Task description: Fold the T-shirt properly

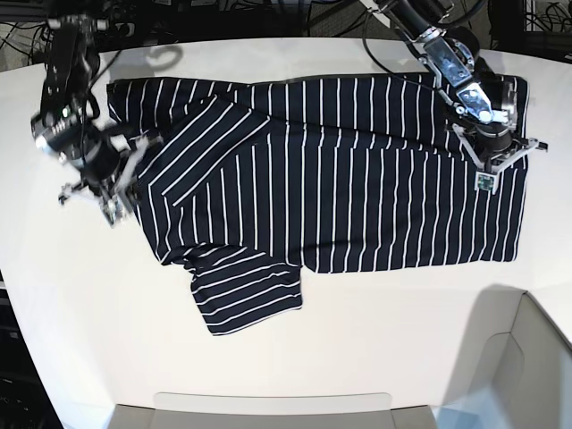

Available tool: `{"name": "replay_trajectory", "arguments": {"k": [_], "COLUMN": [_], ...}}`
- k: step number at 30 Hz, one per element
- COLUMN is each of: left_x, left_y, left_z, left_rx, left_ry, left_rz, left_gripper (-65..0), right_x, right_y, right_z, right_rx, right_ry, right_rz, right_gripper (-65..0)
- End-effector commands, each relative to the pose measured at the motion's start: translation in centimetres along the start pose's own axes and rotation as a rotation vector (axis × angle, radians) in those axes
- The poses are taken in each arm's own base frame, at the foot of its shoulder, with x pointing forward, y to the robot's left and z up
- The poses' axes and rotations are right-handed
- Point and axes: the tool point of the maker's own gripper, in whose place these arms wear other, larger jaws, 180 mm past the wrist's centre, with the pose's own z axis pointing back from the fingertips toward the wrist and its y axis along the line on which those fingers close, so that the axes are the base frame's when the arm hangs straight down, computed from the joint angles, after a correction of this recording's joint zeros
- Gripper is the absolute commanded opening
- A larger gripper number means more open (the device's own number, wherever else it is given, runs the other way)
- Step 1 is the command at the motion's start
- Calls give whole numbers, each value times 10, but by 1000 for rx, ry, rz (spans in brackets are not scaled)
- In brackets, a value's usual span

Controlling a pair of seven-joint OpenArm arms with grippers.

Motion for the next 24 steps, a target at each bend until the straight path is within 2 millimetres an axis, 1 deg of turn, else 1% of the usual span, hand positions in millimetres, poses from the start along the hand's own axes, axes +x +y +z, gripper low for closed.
{"name": "replay_trajectory", "arguments": {"k": [1, 3, 5, 8, 10, 13, 15, 17, 20, 22, 24], "left_x": [13, 13, 13, 11, 11, 11, 11, 11, 11, 10, 9], "left_y": [8, 7, 7, 8, 8, 8, 8, 8, 8, 8, 7], "left_z": [3, 3, 3, 3, 3, 3, 3, 3, 3, 3, 2], "left_rx": [27, 25, 25, 26, 26, 26, 27, 27, 27, 26, 24], "left_ry": [-38, -39, -38, -35, -35, -35, -32, -32, -32, -31, -29], "left_rz": [6, 6, 6, 10, 10, 10, 11, 11, 11, 10, 10], "left_gripper": [-650, -650, -650, -650, -650, -650, -650, -650, -650, -650, -650], "right_x": [23, 36, 46, 50, 49, 38, 30, 17, -8, -24, -35], "right_y": [-19, -39, -48, -62, -63, -63, -57, -51, -44, -40, -37], "right_z": [1, -8, -20, -39, -56, -80, -94, -106, -112, -111, -109], "right_rx": [-39, -63, -57, -39, -8, 24, 34, 23, -2, -9, -11], "right_ry": [-41, -18, -20, 1, 30, 97, 116, 146, 231, 271, 297], "right_rz": [16, -1, -43, -103, -138, -176, -192, -187, -154, -139, -131], "right_gripper": [-650, -650, -650, -650, -650, -650, -650, -650, -650, -650, -650]}}
